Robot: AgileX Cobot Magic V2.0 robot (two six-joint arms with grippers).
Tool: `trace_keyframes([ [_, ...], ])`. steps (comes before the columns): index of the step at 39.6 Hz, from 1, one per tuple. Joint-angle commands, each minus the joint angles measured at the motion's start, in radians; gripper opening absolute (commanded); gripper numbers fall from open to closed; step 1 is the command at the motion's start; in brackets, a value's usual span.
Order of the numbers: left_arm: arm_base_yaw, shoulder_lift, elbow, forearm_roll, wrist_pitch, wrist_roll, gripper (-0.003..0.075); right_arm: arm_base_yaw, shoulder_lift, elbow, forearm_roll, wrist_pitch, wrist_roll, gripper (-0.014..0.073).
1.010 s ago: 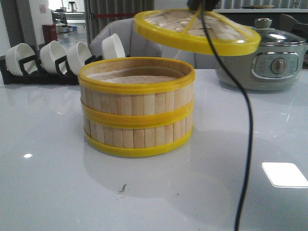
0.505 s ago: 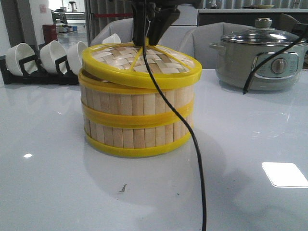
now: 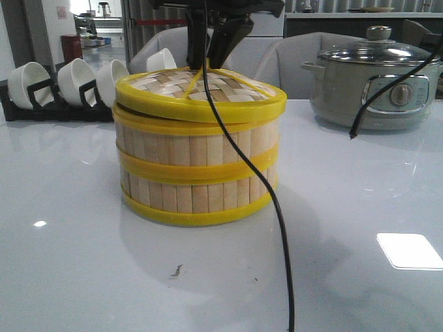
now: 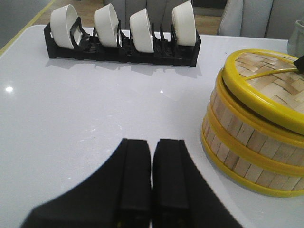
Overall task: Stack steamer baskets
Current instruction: 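Lower the lid onto the top basket with the right gripper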
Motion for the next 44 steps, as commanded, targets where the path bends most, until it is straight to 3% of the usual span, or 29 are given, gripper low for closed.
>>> trace_keyframes([
  [1, 0.000, -0.001, -0.027, -0.001, -0.077, -0.005, 0.0094, 0.003, -0.066, -0.037, 0.000, -0.061, -0.005, 0.0054],
  [37, 0.000, -0.001, -0.027, -0.001, -0.077, -0.005, 0.0094, 0.013, -0.044, -0.037, 0.015, -0.045, -0.005, 0.0062],
  [40, 0.000, -0.001, -0.027, -0.001, -0.077, -0.005, 0.0094, 0.013, -0.045, -0.037, 0.026, -0.046, -0.005, 0.0115],
  [44, 0.000, -0.001, -0.027, -0.001, -0.077, -0.005, 0.0094, 0.013, -0.047, -0.037, 0.030, -0.053, -0.005, 0.0254],
])
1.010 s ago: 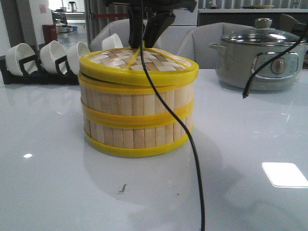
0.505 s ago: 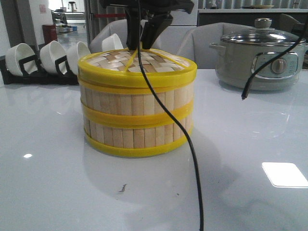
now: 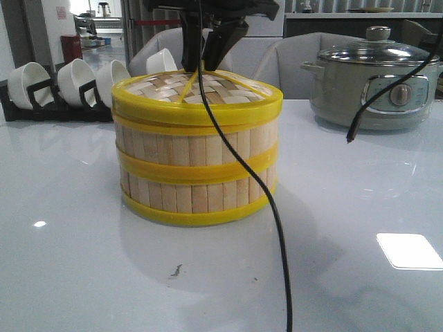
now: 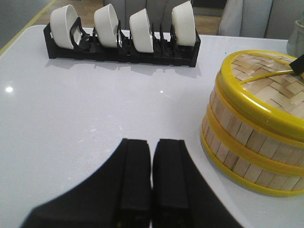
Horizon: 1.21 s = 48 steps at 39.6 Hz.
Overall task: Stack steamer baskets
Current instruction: 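Lower the lid onto the top basket with the right gripper, then open the right gripper and raise it off the lid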
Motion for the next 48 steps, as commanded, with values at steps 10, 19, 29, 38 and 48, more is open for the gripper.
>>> trace_keyframes([
  [10, 0.000, -0.001, -0.027, -0.001, -0.077, -0.005, 0.0094, 0.002, -0.096, -0.030, 0.024, -0.090, -0.005, 0.0414],
  [19, 0.000, -0.001, -0.027, -0.001, -0.077, -0.005, 0.0094, 0.000, -0.158, -0.030, 0.008, -0.122, -0.006, 0.0414],
  [29, 0.000, -0.001, -0.027, -0.001, -0.077, -0.005, 0.0094, -0.016, -0.296, 0.064, -0.219, -0.209, -0.006, 0.0412],
  [38, 0.000, -0.001, -0.027, -0.001, -0.077, -0.005, 0.0094, -0.095, -0.586, 0.421, -0.296, -0.434, -0.005, 0.0412],
  [48, 0.000, -0.001, -0.027, -0.001, -0.077, -0.005, 0.0094, -0.267, -0.905, 0.854, -0.263, -0.617, -0.004, 0.0412],
])
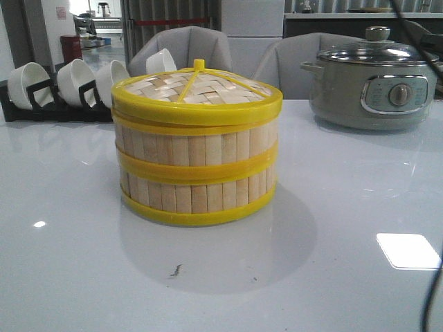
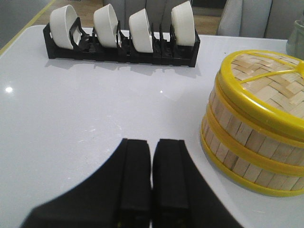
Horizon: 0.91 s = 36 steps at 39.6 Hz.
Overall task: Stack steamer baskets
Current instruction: 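Open the right gripper and raise it off the lid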
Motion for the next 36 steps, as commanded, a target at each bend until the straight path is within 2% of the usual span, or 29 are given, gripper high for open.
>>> trace_keyframes([
  [1, 0.000, -0.001, -0.027, -0.001, -0.077, -0.005, 0.0094, -0.073, -0.157, 0.113, 0.013, -0.142, -0.004, 0.0412],
  [10, 0.000, -0.001, -0.027, -0.001, -0.077, -0.005, 0.0094, -0.240, -0.414, 0.408, 0.062, -0.214, -0.004, 0.0412],
  [16, 0.000, -0.001, -0.027, -0.001, -0.077, -0.005, 0.0094, -0.311, -0.575, 0.570, 0.067, -0.245, -0.004, 0.0412],
  [26, 0.000, -0.001, -0.027, -0.001, -0.077, -0.005, 0.0094, -0.382, -0.814, 0.800, 0.069, -0.285, -0.004, 0.0412],
  [36, 0.000, -0.001, -0.027, -0.001, -0.077, -0.005, 0.0094, -0.393, -0.978, 0.988, 0.069, -0.356, -0.004, 0.0412],
])
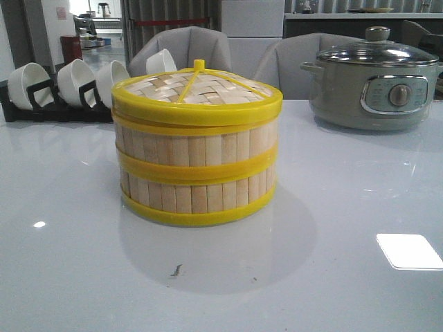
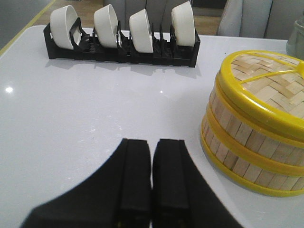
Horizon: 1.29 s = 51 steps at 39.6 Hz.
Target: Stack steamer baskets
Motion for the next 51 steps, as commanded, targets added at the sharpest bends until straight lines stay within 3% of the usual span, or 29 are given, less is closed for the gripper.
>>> trace_keyframes([
  [1, 0.000, -0.001, -0.027, -0.001, -0.077, -0.005, 0.0094, -0.007, -0.055, 0.039, -0.008, -0.146, -0.004, 0.0412],
  [19, 0.000, -0.001, -0.027, -0.001, -0.077, -0.005, 0.0094, -0.007, -0.224, 0.296, -0.008, -0.329, -0.004, 0.0395],
  [23, 0.000, -0.001, -0.027, -0.001, -0.077, -0.005, 0.0094, -0.007, -0.224, 0.298, -0.008, -0.334, -0.004, 0.0228],
  [26, 0.000, -0.001, -0.027, -0.001, -0.077, -0.005, 0.0094, -0.007, -0.224, 0.298, -0.008, -0.334, -0.004, 0.0027],
  [28, 0.000, -0.001, -0.027, -0.001, -0.077, -0.005, 0.0094, -0.007, -0.224, 0.298, -0.008, -0.338, -0.005, 0.0073],
  [51, 0.000, -0.001, -0.027, -0.001, -0.077, -0.005, 0.0094, -0.007, -0.224, 0.298, -0.008, -0.330, -0.004, 0.0046],
])
